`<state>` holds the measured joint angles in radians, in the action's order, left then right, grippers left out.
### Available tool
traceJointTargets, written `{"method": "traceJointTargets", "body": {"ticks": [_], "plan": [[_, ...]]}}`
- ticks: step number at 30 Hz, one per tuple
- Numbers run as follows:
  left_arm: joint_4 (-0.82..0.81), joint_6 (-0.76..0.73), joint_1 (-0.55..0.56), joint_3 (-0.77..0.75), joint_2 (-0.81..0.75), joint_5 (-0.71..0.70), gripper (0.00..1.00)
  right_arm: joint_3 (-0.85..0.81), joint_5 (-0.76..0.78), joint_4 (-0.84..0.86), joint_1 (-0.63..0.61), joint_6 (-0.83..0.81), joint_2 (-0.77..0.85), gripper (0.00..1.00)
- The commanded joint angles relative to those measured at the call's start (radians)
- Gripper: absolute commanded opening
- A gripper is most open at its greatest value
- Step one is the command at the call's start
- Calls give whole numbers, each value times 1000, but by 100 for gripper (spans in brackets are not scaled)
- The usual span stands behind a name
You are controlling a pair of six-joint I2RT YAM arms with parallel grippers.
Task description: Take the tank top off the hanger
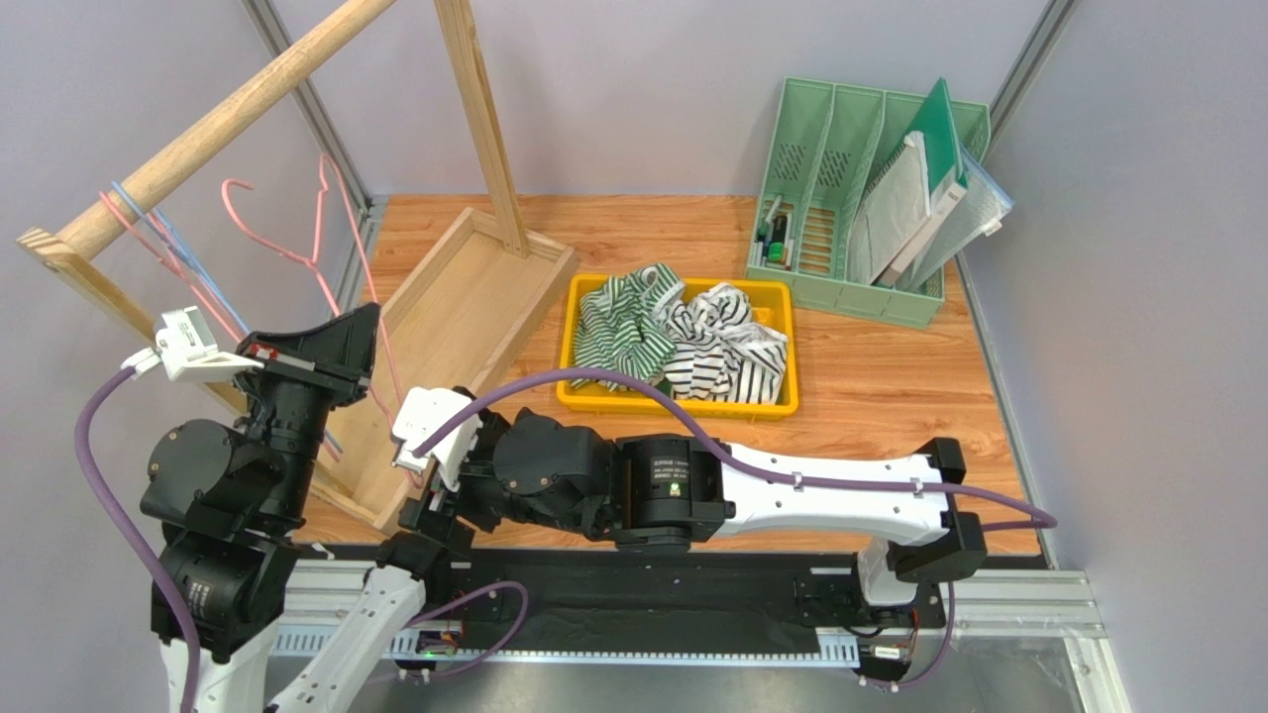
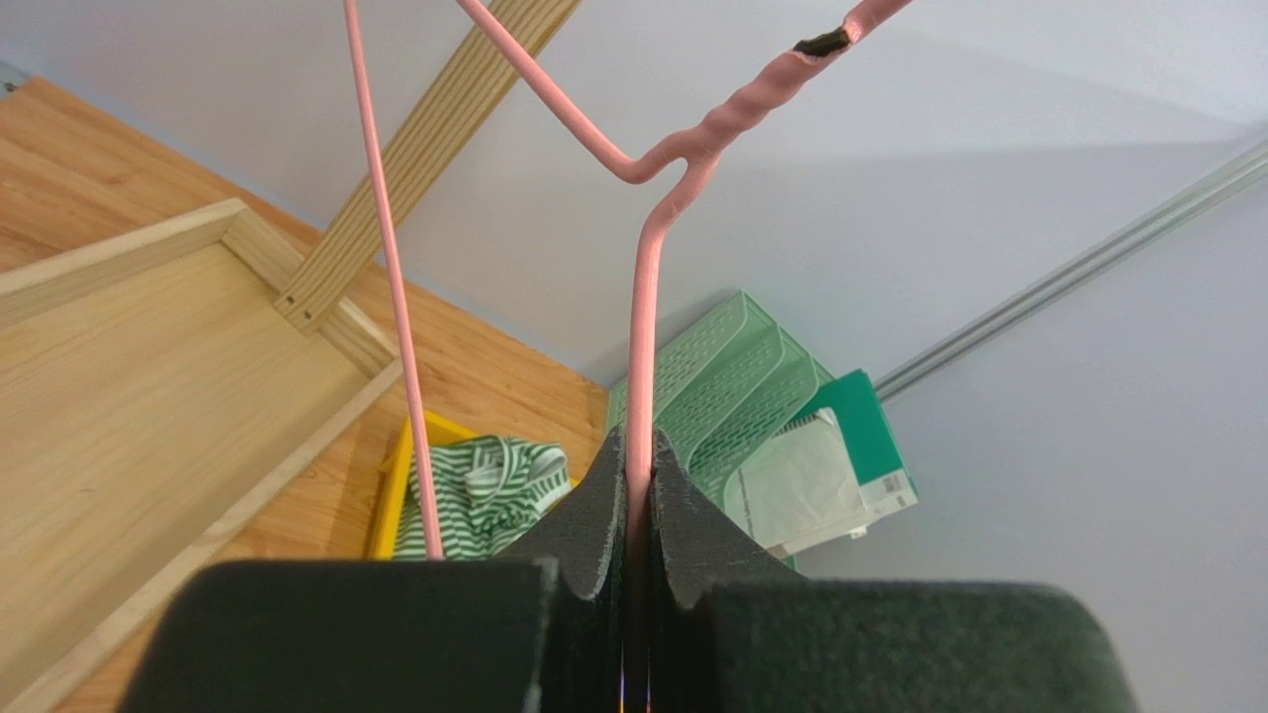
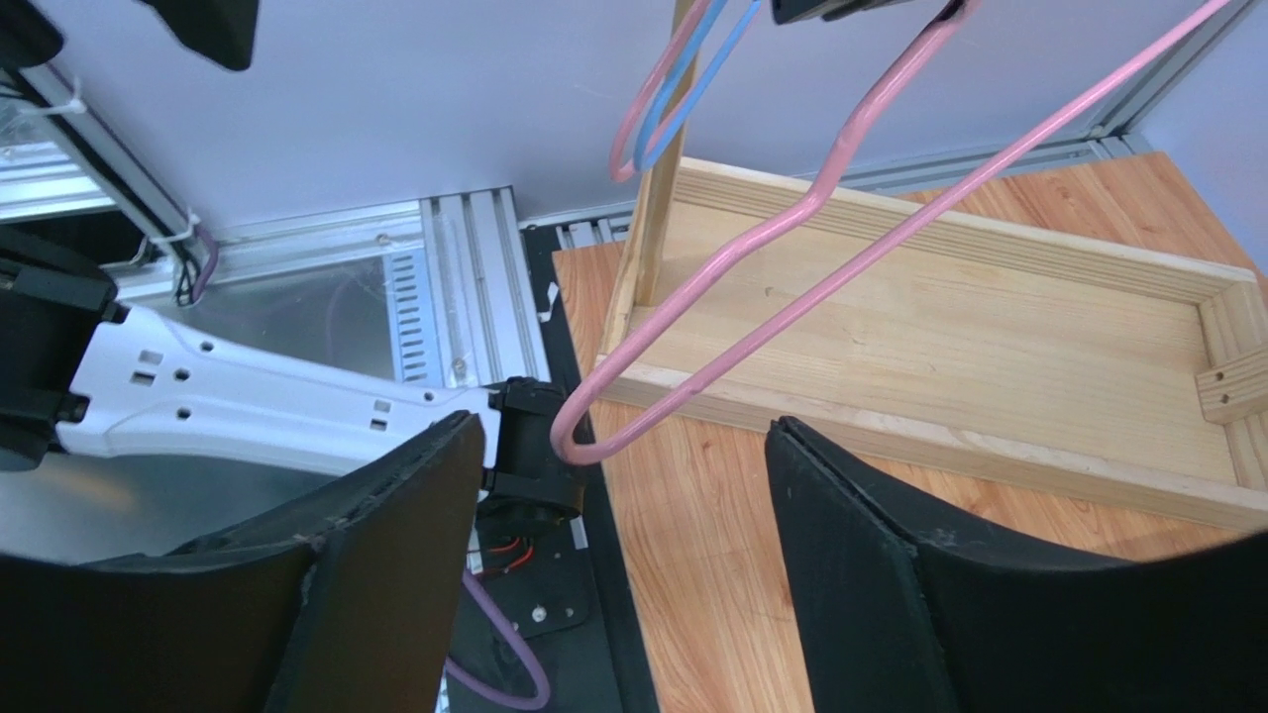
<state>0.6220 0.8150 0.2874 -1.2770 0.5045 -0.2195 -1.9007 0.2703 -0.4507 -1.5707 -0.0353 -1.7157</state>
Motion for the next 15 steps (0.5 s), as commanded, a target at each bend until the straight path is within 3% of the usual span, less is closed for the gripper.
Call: {"method": "traceJointTargets", "body": {"ticks": [1,15], "plan": [[-7,0,1,-5,-7,6,0,-60,98,70,-6,-28,-36,71],[-2,-23,1,-2,-21,-6,0,-51,228,205,-35,-113,-78,50]]}}
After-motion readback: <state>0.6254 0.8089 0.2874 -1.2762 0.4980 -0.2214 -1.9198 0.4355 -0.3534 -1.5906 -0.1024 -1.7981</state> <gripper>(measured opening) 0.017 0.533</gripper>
